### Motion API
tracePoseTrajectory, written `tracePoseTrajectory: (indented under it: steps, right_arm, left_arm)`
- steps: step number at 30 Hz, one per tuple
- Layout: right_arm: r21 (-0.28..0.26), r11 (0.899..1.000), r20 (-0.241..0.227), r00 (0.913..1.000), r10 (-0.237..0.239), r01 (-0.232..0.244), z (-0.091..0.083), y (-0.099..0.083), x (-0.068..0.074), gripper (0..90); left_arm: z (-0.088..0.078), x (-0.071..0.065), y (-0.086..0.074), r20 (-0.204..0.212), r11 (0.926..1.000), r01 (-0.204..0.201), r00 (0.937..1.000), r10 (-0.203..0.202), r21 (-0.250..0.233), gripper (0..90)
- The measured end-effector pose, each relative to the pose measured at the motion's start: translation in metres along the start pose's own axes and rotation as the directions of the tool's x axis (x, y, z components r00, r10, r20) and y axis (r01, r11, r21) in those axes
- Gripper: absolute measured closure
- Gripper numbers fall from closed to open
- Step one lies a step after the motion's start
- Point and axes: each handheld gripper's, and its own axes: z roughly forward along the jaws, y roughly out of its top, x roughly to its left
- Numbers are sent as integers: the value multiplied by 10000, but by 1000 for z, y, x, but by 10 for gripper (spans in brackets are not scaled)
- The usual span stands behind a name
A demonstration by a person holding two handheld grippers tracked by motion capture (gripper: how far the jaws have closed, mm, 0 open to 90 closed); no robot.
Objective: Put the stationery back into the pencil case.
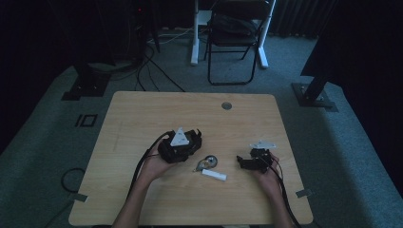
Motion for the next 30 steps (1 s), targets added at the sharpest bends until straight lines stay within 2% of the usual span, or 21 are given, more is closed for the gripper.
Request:
tracePoseTrajectory:
  steps: [17,24,30]
  right_arm:
    - [3,10000,-4,10000,-15,15,0,0,0,157]
    - [4,10000,-4,10000,-15,15,0,0,0,157]
    - [4,10000,-4,10000,-14,14,0,0,0,157]
  left_arm:
    - [10,-12,7,600,10000,-38,9982,43,-86,658]
    - [17,-15,7,993,10000,62,9950,-59,-26,657]
    - [22,-19,4,1174,10000,51,9931,-57,54,655]
